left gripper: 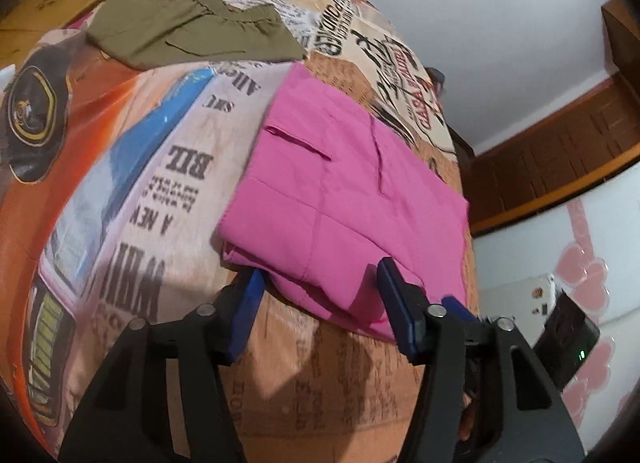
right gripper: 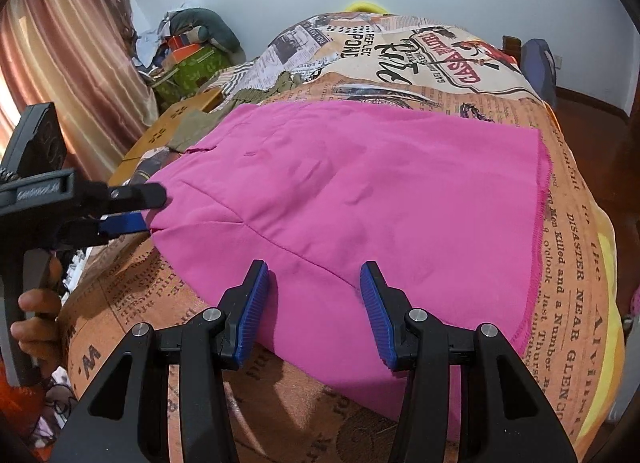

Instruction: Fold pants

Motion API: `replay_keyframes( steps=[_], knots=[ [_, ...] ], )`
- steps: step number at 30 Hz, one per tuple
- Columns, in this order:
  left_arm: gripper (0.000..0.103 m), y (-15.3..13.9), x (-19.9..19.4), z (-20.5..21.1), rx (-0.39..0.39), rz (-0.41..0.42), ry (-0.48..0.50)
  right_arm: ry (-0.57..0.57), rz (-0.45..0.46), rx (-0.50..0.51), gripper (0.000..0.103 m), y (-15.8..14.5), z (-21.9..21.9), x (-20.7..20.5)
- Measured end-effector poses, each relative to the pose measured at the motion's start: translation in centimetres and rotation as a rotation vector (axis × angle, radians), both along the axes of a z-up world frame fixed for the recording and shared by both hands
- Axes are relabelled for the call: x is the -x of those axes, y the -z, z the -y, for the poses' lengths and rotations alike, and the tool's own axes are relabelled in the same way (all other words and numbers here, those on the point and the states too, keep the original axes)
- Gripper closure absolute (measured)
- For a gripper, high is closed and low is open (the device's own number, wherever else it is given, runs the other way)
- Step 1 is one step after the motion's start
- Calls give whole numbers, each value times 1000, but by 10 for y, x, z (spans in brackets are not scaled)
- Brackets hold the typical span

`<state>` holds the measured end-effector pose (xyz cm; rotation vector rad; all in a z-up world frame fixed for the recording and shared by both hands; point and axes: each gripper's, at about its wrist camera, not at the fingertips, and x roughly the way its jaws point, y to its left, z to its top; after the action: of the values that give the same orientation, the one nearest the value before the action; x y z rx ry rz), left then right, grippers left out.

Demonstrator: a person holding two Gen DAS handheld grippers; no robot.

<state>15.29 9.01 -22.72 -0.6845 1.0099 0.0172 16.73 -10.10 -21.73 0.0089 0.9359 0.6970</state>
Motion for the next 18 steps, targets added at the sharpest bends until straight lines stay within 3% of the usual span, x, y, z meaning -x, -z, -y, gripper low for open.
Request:
replay_keyframes(
  steps=[5, 9, 14, 15, 18],
  knots=[
    [63, 1, -9, -9, 21, -19, -42, -1, -6, -9, 59, 1, 1, 0],
    [81, 0, -19, -14, 13, -37, -49, 0, -12, -21, 59, 2, 2, -1],
    [81, -4, -14, -5, -49, -47, 0, -1, -15, -30, 59, 2, 4, -2],
    [80, -3, -11, -5, -30, -54, 15, -1, -15, -31, 59, 2, 4, -2],
    [59, 5, -2, -8, 90, -66, 42, -3, -17, -34, 59, 2, 4, -3]
  ],
)
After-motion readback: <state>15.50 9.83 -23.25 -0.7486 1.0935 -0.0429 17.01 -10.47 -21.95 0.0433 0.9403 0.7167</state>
